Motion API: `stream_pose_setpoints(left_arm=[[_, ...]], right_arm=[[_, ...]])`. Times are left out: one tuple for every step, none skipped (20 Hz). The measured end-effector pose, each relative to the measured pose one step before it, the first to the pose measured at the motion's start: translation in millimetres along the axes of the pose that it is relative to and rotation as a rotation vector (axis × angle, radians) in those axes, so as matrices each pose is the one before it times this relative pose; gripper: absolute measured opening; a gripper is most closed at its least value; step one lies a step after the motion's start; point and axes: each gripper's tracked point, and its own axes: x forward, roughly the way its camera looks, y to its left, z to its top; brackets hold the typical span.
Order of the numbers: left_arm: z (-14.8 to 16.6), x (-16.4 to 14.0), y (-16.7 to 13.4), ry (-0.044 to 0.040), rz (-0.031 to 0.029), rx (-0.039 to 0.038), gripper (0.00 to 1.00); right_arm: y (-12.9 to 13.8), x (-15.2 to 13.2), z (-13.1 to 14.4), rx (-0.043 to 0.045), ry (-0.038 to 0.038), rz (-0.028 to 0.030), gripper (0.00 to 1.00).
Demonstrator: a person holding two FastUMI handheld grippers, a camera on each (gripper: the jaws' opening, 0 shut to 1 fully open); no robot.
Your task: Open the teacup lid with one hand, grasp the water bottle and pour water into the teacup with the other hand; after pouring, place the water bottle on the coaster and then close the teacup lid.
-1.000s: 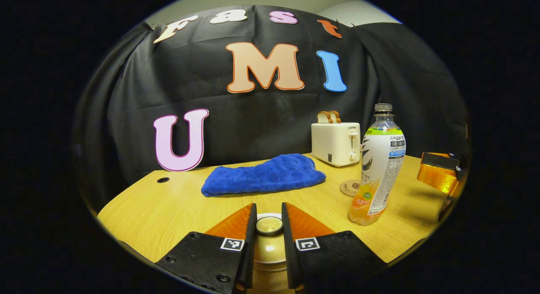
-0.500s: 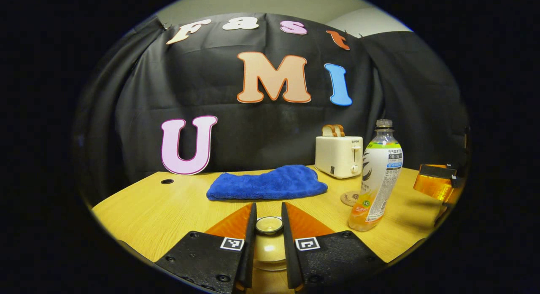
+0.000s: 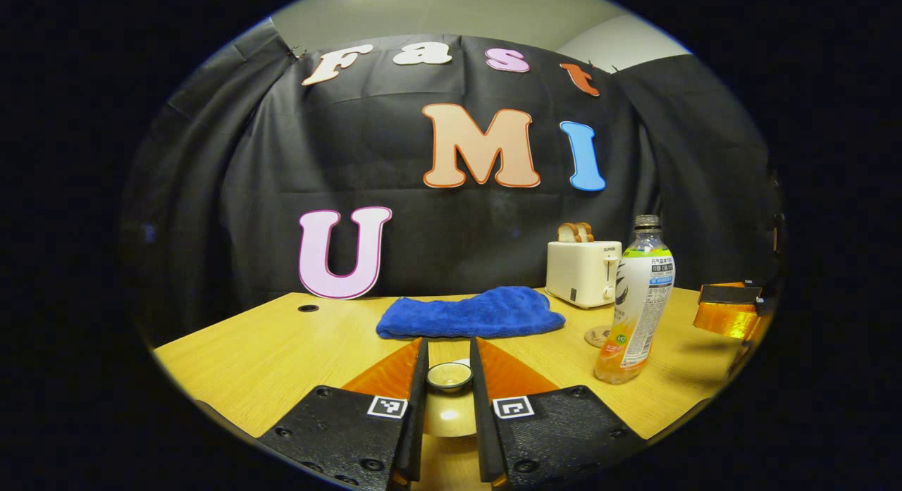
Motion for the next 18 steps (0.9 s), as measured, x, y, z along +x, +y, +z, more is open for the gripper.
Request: stream_pose_setpoints(left_arm=[[1.15,-4.88,5.20,-0.00213,0.02010,0.00132,0.29],[-0.74,-5.01,4.85,0.00073,0.02060,-0.00006,0.29],[0.51,-4.86,5.42,0.00043,0.01922,0.00170,0.29],[0.77,-4.23,5.23,-0.00237,0.01742,0.00038,0.29],[0.14,-3.79,4.26,-0.00070,0.01675,0.00164,0.29],[-0.32,-3.04,5.53,-0.00236,0.01858,-0.00043,0.29],[0.63,-2.21,3.96,-0.00105,0.01601,0.00128,0.29],[0.27,-1.88,3.72,-0.00184,0.01216,0.00061,0.29],[-0.43,-1.51,1.85,0.00187,0.00636,0.00028,0.30],[-0.28,-0.69,0.12,-0.00141,0.00243,-0.00067,0.29],[0.52,-0.07,0.94,0.00115,0.00140,0.00126,0.29],[-0.35,-0.15,1.05,0.00095,0.00660,0.00084,0.29],[-0.26,-0.56,2.67,0.00133,0.00990,0.00122,0.29],[0.60,-1.02,2.46,-0.00213,0.00664,-0.00153,0.29],[0.27,-0.67,0.65,-0.00023,0.00204,-0.00019,0.29],[-1.39,-0.21,-0.79,0.00153,-0.00360,0.00043,0.29],[1.11,-0.07,-0.54,-0.00289,-0.00527,-0.00085,0.29],[-0.08,-0.14,0.72,0.00080,-0.00429,0.00022,0.29]], right_arm=[[2.82,1.17,0.48,0.00042,0.00116,0.01638,0.96],[1.00,0.41,-0.38,0.00117,0.00022,0.00820,0.92],[0.29,2.16,0.45,0.00019,0.00037,0.00125,0.91],[0.31,1.92,-0.66,0.00051,0.00128,-0.00063,0.92],[1.09,2.91,-0.48,0.00059,0.00139,0.00001,0.92],[2.59,3.09,-0.34,-0.00009,0.00138,0.00246,0.96],[3.27,2.93,-0.84,0.00039,0.00268,0.00631,0.96],[2.83,3.98,-0.91,0.00070,0.00439,0.01110,0.96],[4.43,3.56,-0.90,0.00036,0.00659,0.01225,0.92],[2.52,3.53,-2.24,0.00100,0.01109,0.00900,0.91],[1.05,5.04,-2.90,0.00074,0.01621,0.00485,0.96],[-0.17,2.15,-2.01,0.00113,0.01607,0.00149,0.91],[0.42,3.63,-1.85,0.00200,0.01249,-0.00159,0.96],[0.00,3.87,-0.70,0.00067,0.00962,-0.00390,0.92],[0.17,5.19,-1.80,-0.00234,0.01242,-0.00423,0.96],[1.54,4.67,-1.82,-0.00503,0.01442,-0.00077,0.96],[1.92,4.42,-2.79,-0.00237,0.01516,-0.00080,0.96],[2.15,3.87,-2.18,0.00150,0.01502,-0.00125,0.92]])
